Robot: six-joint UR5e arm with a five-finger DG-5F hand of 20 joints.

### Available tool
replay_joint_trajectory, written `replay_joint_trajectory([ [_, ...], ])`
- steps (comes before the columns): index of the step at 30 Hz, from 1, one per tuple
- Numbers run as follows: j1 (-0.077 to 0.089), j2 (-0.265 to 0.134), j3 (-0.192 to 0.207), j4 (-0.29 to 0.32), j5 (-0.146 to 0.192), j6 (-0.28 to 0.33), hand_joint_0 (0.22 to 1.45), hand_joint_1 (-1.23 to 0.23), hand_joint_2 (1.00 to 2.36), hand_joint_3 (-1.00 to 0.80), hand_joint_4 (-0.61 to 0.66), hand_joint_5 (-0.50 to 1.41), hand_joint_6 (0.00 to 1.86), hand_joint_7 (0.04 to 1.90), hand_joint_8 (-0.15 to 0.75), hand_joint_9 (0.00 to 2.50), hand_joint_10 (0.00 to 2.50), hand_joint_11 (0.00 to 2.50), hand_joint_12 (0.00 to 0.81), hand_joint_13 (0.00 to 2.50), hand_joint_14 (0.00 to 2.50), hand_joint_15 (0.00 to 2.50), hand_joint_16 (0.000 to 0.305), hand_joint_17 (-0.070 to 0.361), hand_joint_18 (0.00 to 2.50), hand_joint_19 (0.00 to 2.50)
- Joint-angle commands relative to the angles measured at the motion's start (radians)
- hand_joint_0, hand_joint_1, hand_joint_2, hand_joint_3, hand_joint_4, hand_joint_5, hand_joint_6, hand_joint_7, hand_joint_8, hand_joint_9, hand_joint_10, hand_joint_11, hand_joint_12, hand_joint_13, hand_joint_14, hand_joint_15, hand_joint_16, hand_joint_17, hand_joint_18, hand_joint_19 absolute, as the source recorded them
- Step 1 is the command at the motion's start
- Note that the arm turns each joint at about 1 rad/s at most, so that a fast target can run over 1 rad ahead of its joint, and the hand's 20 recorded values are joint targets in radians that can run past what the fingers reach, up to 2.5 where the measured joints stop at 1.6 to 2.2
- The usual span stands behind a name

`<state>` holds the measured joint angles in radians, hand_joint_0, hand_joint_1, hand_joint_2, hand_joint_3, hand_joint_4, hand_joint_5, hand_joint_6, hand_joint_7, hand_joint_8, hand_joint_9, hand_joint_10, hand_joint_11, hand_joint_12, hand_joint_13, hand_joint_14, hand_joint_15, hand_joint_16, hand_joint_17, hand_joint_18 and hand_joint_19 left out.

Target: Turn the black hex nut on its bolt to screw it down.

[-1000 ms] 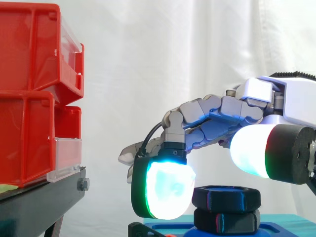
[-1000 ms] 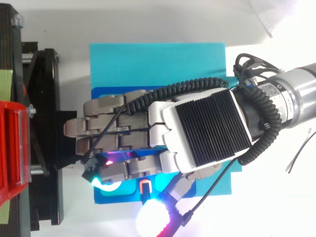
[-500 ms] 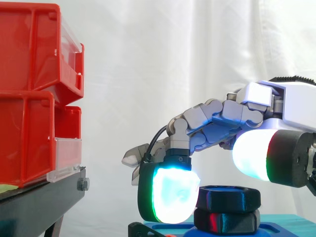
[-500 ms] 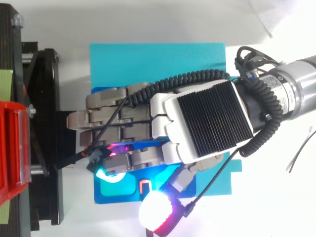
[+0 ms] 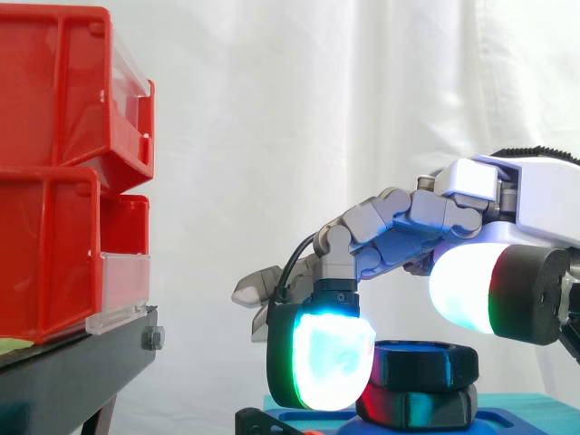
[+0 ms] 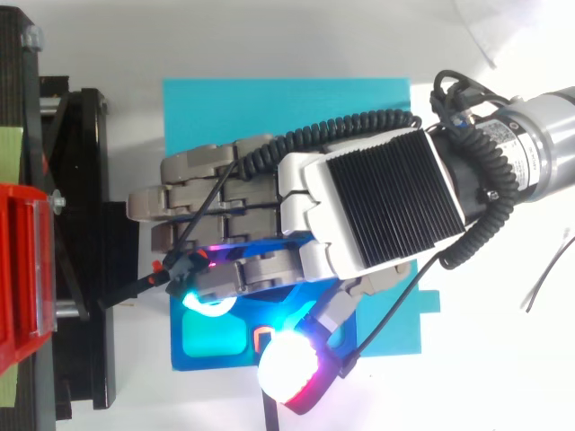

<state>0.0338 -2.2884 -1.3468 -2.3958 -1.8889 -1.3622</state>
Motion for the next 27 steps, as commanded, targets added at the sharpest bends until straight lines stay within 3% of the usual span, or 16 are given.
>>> replay_joint_trajectory([
  [1,-0.005,0.000,0.000,0.000,-0.002,0.000,0.49,-0.29,1.00,-0.50,0.21,-0.20,0.83,0.95,0.268,0.63,0.01,0.40,0.312,0.45,0.00,0.06,0.050,0.112,0.45,0.24],
  [27,-0.037,0.000,0.000,-0.010,-0.042,0.000,0.49,-0.29,1.00,-0.50,0.22,-0.20,0.83,0.95,0.269,0.63,0.01,0.40,0.312,0.44,0.00,0.06,0.050,0.112,0.44,0.24],
])
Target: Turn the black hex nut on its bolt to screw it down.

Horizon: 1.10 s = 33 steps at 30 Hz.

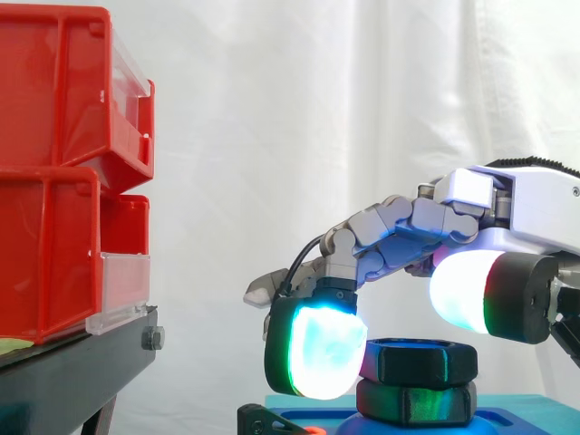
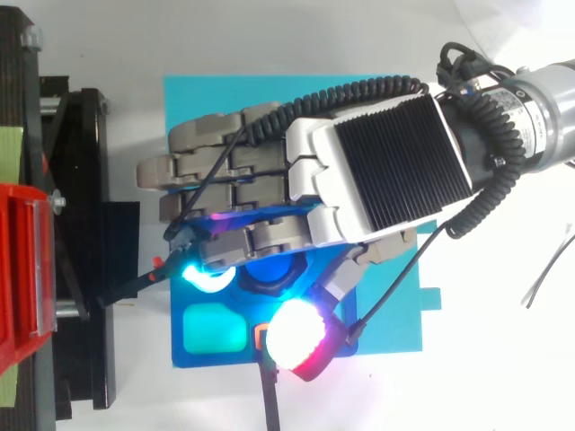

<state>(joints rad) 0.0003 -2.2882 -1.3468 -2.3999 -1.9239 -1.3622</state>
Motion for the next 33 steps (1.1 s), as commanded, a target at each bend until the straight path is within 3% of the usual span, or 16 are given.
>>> replay_joint_trajectory([
  [1,-0.003,0.000,0.000,-0.007,-0.007,0.000,0.49,-0.29,1.00,-0.50,0.22,-0.20,0.82,0.95,0.269,0.63,0.01,0.40,0.312,0.44,0.00,0.06,0.050,0.112,0.44,0.24],
  [33,-0.003,0.001,0.000,-0.033,-0.023,-0.006,0.51,-0.34,1.00,-0.50,0.24,-0.19,0.87,0.98,0.264,0.66,0.01,0.41,0.299,0.45,0.00,0.07,0.047,0.106,0.44,0.23],
])
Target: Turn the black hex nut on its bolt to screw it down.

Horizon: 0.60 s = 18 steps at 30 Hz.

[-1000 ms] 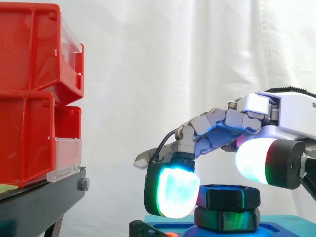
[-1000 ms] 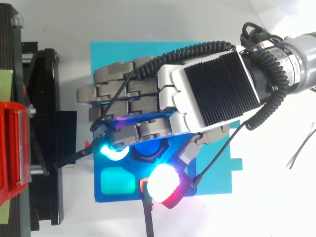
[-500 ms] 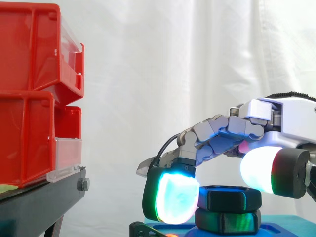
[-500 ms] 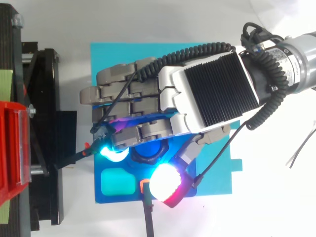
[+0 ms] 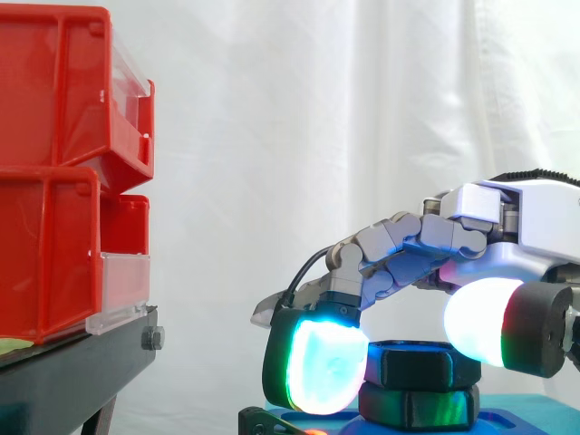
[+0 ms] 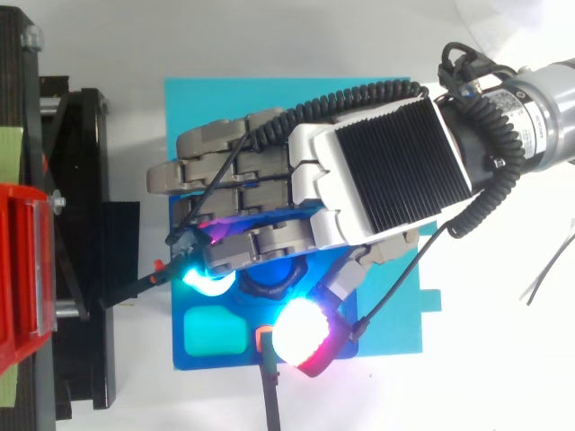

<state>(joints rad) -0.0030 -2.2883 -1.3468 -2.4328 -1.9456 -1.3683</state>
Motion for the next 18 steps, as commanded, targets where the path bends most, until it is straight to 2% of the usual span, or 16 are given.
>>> replay_joint_trajectory([
  [1,0.000,0.000,0.000,0.000,-0.003,0.000,0.52,-0.35,1.00,-0.50,0.24,-0.19,0.87,0.99,0.263,0.66,0.01,0.41,0.297,0.45,0.00,0.07,0.047,0.105,0.44,0.24],
  [7,0.000,0.000,0.000,0.000,-0.010,0.000,0.54,-0.44,1.01,-0.41,0.24,-0.19,0.87,1.01,0.257,0.66,0.02,0.44,0.291,0.46,0.00,0.08,0.046,0.103,0.44,0.25],
  [10,0.000,0.001,0.000,0.000,-0.010,0.000,0.53,-0.55,1.01,-0.38,0.25,-0.21,0.89,0.99,0.263,0.66,0.01,0.48,0.295,0.46,0.00,0.09,0.047,0.105,0.45,0.24],
  [18,0.000,0.001,0.000,0.000,-0.010,0.000,0.45,-0.61,1.00,-0.50,0.30,-0.22,0.90,0.93,0.295,0.67,0.02,0.51,0.328,0.49,0.00,0.09,0.054,0.122,0.51,0.23],
])
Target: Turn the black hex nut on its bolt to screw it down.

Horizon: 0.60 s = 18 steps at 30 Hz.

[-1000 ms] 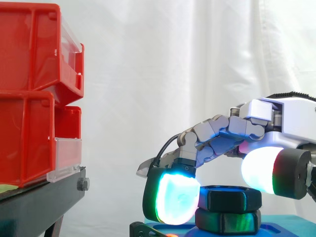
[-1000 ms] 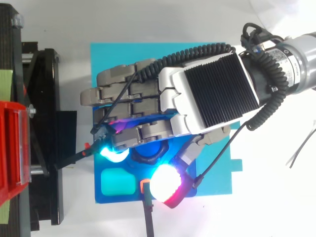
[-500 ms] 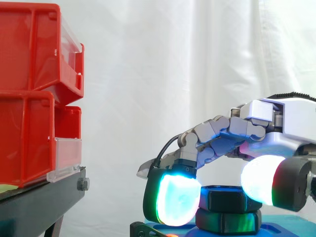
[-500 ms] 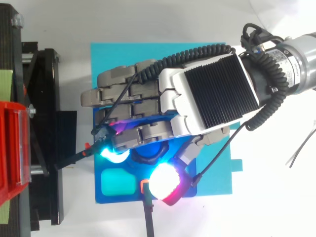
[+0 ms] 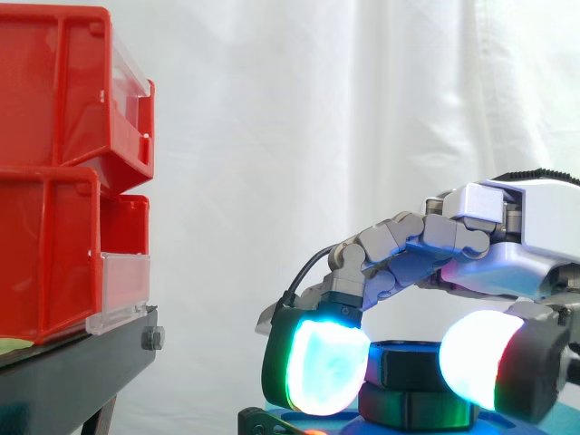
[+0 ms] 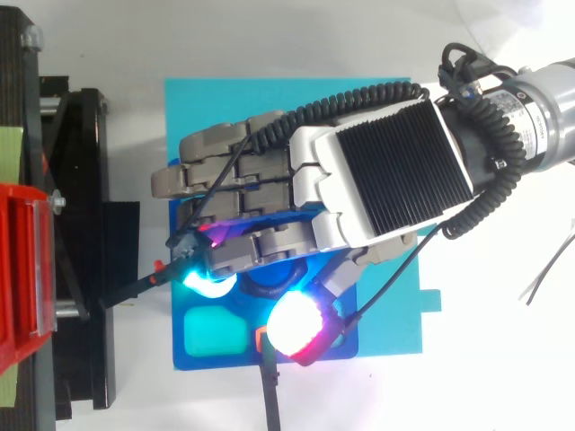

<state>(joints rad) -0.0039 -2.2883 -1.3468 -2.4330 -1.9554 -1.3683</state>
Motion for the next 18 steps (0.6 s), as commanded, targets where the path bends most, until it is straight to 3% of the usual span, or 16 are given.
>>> replay_joint_trajectory([
  [1,0.001,0.001,0.000,0.000,0.000,0.000,0.44,-0.62,1.00,-0.50,0.30,-0.22,0.90,0.92,0.299,0.67,0.02,0.51,0.333,0.50,0.00,0.10,0.055,0.124,0.52,0.22],
  [10,-0.001,0.000,0.000,0.000,0.000,0.000,0.50,-0.70,1.00,-0.50,0.27,-0.23,0.88,0.94,0.278,0.66,0.01,0.52,0.310,0.50,0.00,0.09,0.050,0.113,0.54,0.23],
  [18,0.001,0.001,0.000,0.003,0.000,0.000,0.56,-0.67,1.01,-0.36,0.24,-0.23,0.87,0.96,0.263,0.65,0.02,0.50,0.290,0.50,0.00,0.09,0.047,0.105,0.52,0.23],
])
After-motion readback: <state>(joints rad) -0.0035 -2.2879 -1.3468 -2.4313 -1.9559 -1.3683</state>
